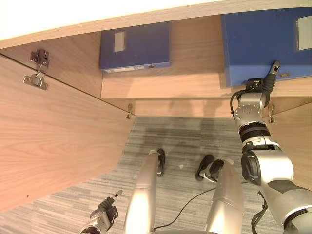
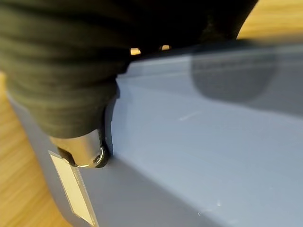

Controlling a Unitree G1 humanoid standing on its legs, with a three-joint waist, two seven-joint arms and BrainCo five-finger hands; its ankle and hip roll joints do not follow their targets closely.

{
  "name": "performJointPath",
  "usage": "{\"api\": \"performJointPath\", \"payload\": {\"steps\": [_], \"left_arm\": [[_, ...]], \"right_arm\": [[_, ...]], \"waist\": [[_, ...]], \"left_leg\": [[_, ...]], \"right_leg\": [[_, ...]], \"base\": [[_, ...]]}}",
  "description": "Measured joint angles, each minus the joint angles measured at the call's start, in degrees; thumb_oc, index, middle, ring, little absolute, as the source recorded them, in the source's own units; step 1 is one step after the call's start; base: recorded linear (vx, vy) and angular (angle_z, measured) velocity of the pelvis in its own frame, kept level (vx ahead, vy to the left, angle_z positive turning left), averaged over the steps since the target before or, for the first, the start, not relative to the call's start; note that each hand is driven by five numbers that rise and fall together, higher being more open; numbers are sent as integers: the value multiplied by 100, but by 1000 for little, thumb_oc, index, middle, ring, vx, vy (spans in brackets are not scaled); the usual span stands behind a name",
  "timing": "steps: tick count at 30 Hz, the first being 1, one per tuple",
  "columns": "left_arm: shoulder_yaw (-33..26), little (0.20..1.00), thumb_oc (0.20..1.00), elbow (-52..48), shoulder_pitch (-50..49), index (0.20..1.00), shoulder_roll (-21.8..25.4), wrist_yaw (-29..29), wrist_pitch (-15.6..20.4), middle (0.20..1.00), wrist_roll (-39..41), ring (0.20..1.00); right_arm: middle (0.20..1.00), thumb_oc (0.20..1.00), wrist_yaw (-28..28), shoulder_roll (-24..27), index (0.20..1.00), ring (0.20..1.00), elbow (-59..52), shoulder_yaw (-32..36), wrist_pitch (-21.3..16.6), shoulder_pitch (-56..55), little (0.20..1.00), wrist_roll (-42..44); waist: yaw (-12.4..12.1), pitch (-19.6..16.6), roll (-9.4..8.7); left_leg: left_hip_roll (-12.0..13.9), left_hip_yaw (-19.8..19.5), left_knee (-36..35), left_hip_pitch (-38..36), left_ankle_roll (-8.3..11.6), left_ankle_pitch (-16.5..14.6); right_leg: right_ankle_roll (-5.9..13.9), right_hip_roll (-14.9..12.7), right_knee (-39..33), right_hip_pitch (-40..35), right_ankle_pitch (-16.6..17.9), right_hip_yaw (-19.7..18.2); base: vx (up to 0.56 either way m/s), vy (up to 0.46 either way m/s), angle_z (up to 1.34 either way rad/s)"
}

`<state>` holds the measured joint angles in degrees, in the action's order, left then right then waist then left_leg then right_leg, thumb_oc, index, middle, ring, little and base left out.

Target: Put the empty folder in the office cabinet

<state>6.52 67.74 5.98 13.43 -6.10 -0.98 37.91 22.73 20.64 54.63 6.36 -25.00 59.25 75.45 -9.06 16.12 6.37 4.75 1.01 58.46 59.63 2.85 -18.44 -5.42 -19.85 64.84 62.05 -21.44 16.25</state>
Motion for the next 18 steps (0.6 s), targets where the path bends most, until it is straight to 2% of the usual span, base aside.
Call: {"api": "performJointPath", "payload": {"steps": [6, 9, 12, 18], "left_arm": [[15, 1000, 1000, 5, -9, 1000, 21, -182, 116, 1000, 193, 1000], [-16, 1000, 1000, 115, -29, 1000, 67, -206, 118, 1000, 213, 1000], [-16, 1000, 1000, 195, -53, 1000, 74, -245, 118, 1000, 213, 1000], [-13, 1000, 1000, 172, -50, 1000, 77, -270, 160, 1000, 216, 1000]], "right_arm": [[200, 200, 114, -70, 200, 200, -13, -82, -123, 358, 200, -1], [200, 200, 134, -36, 200, 200, -9, -285, -101, 643, 200, -1], [200, 200, 134, -39, 200, 200, -149, -359, -113, 745, 200, -5], [200, 200, 256, 92, 200, 200, -316, -341, -340, 891, 200, -4]], "waist": [[-263, 38, 92], [-287, 58, 190], [-382, 56, 195], [-356, 56, 195]], "left_leg": [[-53, -100, 223, 327, 25, -23], [-58, -205, 250, 447, 58, -1], [-68, -181, 249, 539, 82, 12], [-137, -150, 318, 708, 80, 10]], "right_leg": [[-24, -108, 284, 202, -177, 71], [-2, -151, 297, 251, -207, 203], [-37, -203, 325, 347, -193, 204], [-23, -312, 384, 494, -208, 197]], "base": [[-2, -22, 11], [-4, -4, 15], [11, 7, 10], [6, 8, 4]]}}
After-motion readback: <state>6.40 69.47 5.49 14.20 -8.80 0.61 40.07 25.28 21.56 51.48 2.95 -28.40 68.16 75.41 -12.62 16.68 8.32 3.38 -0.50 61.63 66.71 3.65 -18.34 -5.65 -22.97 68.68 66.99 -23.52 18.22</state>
